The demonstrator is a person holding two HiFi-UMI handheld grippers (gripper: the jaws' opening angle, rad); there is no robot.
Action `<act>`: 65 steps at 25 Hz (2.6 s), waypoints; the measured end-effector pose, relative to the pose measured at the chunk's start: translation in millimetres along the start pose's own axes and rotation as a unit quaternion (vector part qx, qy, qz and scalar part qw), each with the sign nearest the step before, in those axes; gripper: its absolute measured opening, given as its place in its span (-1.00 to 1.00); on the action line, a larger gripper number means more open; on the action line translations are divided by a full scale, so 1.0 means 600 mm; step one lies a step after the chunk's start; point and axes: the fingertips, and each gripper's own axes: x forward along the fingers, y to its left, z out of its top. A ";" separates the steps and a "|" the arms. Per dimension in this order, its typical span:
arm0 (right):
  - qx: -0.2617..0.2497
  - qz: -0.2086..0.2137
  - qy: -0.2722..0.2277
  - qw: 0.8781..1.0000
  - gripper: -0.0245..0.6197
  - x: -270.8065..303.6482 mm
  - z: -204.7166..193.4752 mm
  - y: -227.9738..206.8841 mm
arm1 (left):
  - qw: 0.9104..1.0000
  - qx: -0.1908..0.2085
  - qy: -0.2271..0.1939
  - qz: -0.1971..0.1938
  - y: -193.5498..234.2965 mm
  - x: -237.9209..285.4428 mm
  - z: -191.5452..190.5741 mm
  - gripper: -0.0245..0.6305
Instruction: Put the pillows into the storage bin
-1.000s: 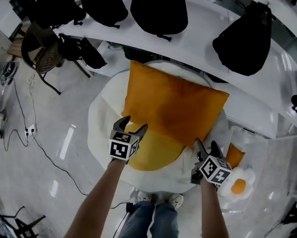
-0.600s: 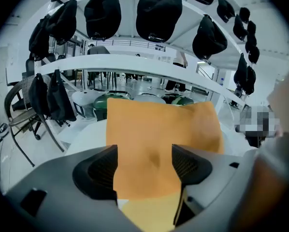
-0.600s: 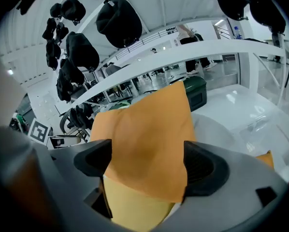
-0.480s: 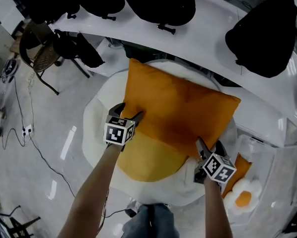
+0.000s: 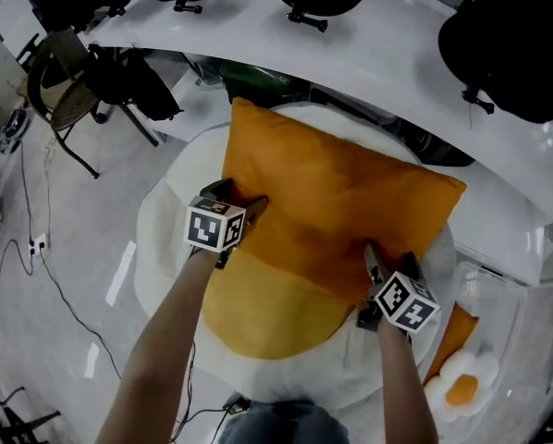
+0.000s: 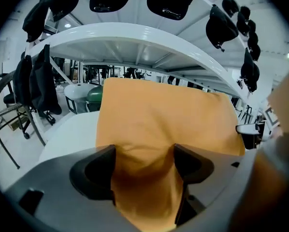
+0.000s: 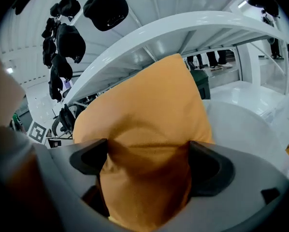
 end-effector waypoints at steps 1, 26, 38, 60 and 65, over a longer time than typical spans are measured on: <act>-0.001 -0.001 -0.006 1.000 0.66 0.007 0.001 -0.003 | 1.000 -0.001 -0.007 -0.002 0.000 0.008 0.001 0.22; 0.007 -0.014 0.001 1.000 -0.80 -0.104 0.037 0.044 | 1.000 0.015 0.007 -0.009 -0.080 -0.112 0.038 -0.80; 0.063 -0.040 0.003 0.997 -0.88 -0.397 0.108 0.077 | 0.999 -0.015 0.019 -0.047 -0.224 -0.357 0.099 -0.84; 0.244 -0.253 -0.118 0.929 -0.88 -0.757 0.038 -0.149 | 0.957 0.131 0.048 -0.256 -0.638 -0.278 0.171 -0.85; 0.287 -0.302 -0.153 0.896 -0.88 -0.842 0.017 -0.271 | 0.932 0.180 0.060 -0.308 -0.825 -0.217 0.171 -0.85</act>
